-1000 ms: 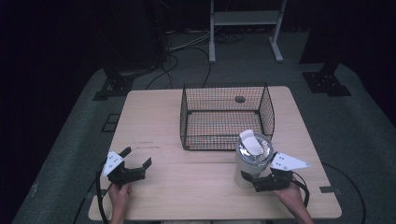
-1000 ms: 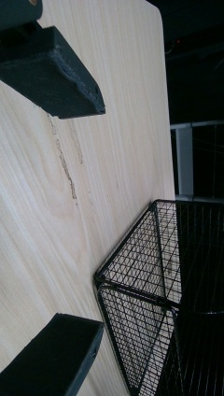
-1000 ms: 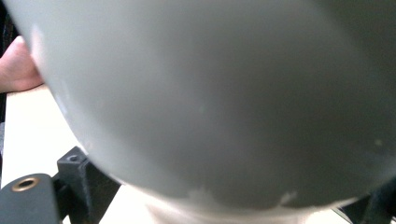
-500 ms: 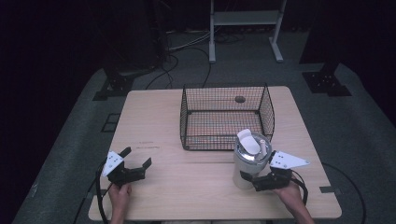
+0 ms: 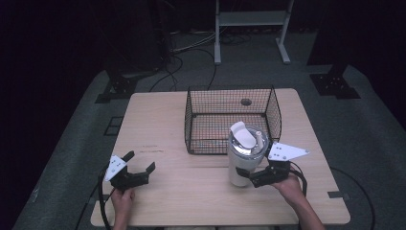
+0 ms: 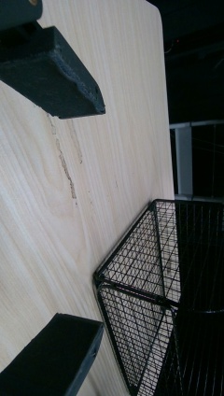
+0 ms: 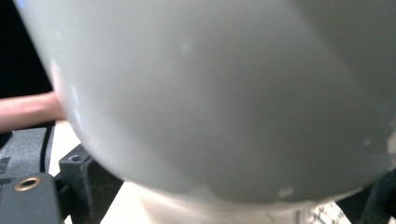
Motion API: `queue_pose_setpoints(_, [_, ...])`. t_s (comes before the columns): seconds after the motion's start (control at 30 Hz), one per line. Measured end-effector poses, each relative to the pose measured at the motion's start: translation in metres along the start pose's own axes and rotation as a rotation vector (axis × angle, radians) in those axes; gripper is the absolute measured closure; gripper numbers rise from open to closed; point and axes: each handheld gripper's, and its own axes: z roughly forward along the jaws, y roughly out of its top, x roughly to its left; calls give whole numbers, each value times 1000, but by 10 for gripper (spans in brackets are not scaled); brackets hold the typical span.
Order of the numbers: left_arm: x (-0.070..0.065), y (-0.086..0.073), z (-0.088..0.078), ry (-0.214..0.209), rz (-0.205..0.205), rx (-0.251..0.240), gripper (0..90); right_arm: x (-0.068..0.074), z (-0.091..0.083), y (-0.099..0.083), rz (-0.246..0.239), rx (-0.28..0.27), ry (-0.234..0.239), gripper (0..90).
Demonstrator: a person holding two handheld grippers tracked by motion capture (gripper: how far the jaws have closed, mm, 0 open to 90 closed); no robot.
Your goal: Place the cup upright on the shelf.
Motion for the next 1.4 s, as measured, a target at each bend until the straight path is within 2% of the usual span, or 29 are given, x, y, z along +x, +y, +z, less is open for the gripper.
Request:
queue_pose_setpoints(0.03, [0,0,0,0,-1,1,0,0,0,0,0,0,0,89])
queue_pose_setpoints(0.13, [1,0,0,-1,-4,4,0,-2,6,21,-16,-23,29,89])
queue_pose_setpoints(0.17, [1,0,0,-1,-3,4,0,-2,6,21,-16,-23,29,89])
queue_pose_setpoints(0.47, [1,0,0,-1,-4,3,0,-6,17,63,-62,-37,52,88])
queue_pose_setpoints(0.6, [1,0,0,-1,-4,0,0,-10,22,82,-56,-49,65,88])
queue_pose_setpoints(0.73, [1,0,0,-2,-8,-2,0,-14,26,91,-59,-57,65,88])
queue_pose_setpoints(0.87, [2,0,0,-2,-13,-3,0,-23,32,101,-46,-71,75,88])
queue_pose_setpoints(1.0, [2,0,0,-3,-10,-3,0,-33,41,112,-61,-49,56,88])
queue_pose_setpoints(1.07, [2,0,0,-2,-11,-3,0,-42,49,119,-56,-38,48,88])
queue_pose_setpoints(1.4, [2,0,0,-2,-13,-5,0,-66,75,134,-44,-16,35,88])
